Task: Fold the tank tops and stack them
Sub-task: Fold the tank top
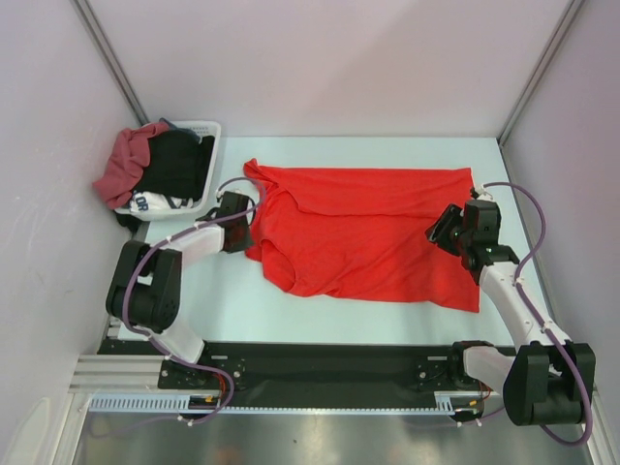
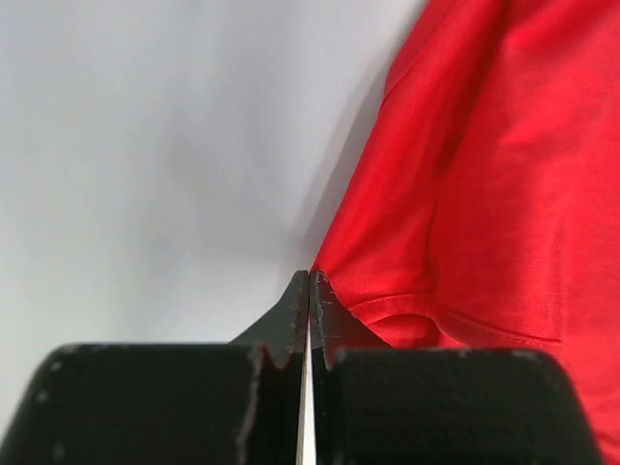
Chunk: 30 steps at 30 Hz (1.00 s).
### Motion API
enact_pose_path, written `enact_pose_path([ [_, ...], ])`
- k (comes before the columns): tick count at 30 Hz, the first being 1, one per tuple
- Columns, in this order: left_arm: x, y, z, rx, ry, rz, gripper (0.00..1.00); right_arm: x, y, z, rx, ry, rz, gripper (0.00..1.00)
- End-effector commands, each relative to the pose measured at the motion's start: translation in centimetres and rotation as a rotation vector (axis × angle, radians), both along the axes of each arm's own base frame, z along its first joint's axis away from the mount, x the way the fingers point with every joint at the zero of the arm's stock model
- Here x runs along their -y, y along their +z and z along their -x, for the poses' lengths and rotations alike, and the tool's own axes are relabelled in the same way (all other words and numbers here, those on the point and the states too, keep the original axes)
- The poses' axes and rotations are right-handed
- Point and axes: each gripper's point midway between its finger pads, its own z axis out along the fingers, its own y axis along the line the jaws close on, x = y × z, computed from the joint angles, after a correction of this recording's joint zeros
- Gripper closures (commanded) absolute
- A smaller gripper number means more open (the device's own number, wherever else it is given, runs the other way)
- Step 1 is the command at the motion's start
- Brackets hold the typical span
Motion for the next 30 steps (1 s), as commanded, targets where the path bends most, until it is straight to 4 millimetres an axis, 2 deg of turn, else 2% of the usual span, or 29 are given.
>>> enact_pose_path([
  [1, -3.4, 5.5, -2.1, 0.077, 0.061, -0.198, 1.0, -0.2, 0.7, -0.7, 0.028, 0.014, 0.002, 0.52],
  [3, -5.0, 6.0, -2.2, 0.037, 0.088, -0.305, 1.0, -0.4, 0.4, -0.8, 0.019, 0.023, -0.002, 0.53],
  [4, -5.3, 7.6, -3.5, 0.062, 0.102, -0.332, 1.0, -0.4, 0.3, -0.8, 0.016, 0.02, -0.003, 0.53],
  [6, -6.8, 7.7, -3.4, 0.004, 0.135, -0.436, 1.0, -0.5, 0.0, -0.7, 0.011, 0.021, -0.003, 0.52],
  [7, -7.1, 8.8, -4.3, 0.022, 0.159, -0.457, 1.0, -0.4, -0.1, -0.7, 0.008, 0.021, -0.001, 0.52],
  [8, -7.4, 8.4, -4.4, -0.003, 0.165, -0.491, 1.0, -0.4, -0.2, -0.6, 0.005, 0.022, 0.0, 0.52],
  [10, -8.3, 9.2, -4.7, -0.013, 0.193, -0.55, 0.99, -0.4, -0.4, -0.5, -0.002, 0.019, 0.002, 0.52],
  [11, -8.4, 8.7, -4.7, -0.029, 0.204, -0.561, 0.93, -0.3, -0.5, -0.5, -0.005, 0.017, 0.004, 0.51],
  [12, -8.5, 8.7, -4.5, -0.045, 0.206, -0.571, 0.74, -0.3, -0.4, -0.5, -0.003, 0.02, 0.007, 0.49],
  [13, -8.6, 8.6, -4.4, -0.053, 0.211, -0.569, 0.36, -0.3, -0.5, -0.4, -0.006, 0.017, 0.009, 0.48],
  [14, -8.4, 8.6, -4.2, -0.048, 0.221, -0.556, 0.28, -0.2, -0.5, -0.3, -0.011, 0.014, 0.014, 0.47],
  [15, -8.3, 8.6, -4.3, -0.029, 0.224, -0.542, 0.25, -0.1, -0.5, -0.4, -0.011, 0.011, 0.014, 0.46],
  [16, -8.0, 7.7, -3.5, -0.043, 0.208, -0.514, 0.24, 0.0, -0.5, -0.3, -0.014, 0.004, 0.018, 0.45],
  [18, -7.2, 9.2, -3.8, 0.05, 0.207, -0.433, 0.23, 0.2, -0.6, -0.1, -0.023, -0.007, 0.028, 0.44],
  [19, -6.4, 8.0, -2.8, 0.033, 0.17, -0.373, 0.23, 0.7, -0.6, 0.0, -0.026, -0.035, 0.036, 0.43],
  [20, -5.5, 9.5, -2.6, 0.093, 0.15, -0.304, 0.23, 1.4, -1.0, 0.4, -0.05, -0.07, 0.059, 0.43],
  [21, -4.6, 10.2, -2.9, 0.144, 0.134, -0.242, 0.23, 1.8, -0.9, 0.5, -0.055, -0.09, 0.072, 0.41],
  [22, -4.0, 9.3, -1.8, 0.14, 0.113, -0.195, 0.23, 2.9, -0.9, 0.6, -0.06, -0.15, 0.091, 0.41],
  [23, -1.9, 10.8, -1.3, 0.191, 0.049, -0.072, 0.23, 3.3, -1.3, 1.2, -0.091, -0.171, 0.1, 0.38],
  [24, -0.7, 11.6, -1.5, 0.245, 0.024, -0.01, 0.22, 3.9, -1.4, 1.6, -0.106, -0.197, 0.103, 0.36],
  [25, 0.2, 10.7, -0.3, 0.239, -0.003, 0.038, 0.21, 4.6, -1.6, 1.9, -0.122, -0.237, 0.109, 0.35],
  [26, 1.8, 12.4, 0.3, 0.296, -0.045, 0.109, 0.21, 5.8, -2.2, 2.7, -0.163, -0.303, 0.095, 0.37],
  [28, 2.8, 12.4, 1.6, 0.307, -0.067, 0.153, 0.2, 7.1, -2.9, 3.9, -0.214, -0.386, 0.074, 0.43],
  [29, 3.7, 13.5, 2.3, 0.338, -0.095, 0.182, 0.2, 8.2, -3.6, 5.1, -0.265, -0.447, 0.055, 0.45],
  [30, 4.0, 13.7, 2.7, 0.338, -0.105, 0.192, 0.2, 8.6, -4.0, 5.7, -0.29, -0.471, 0.046, 0.47],
])
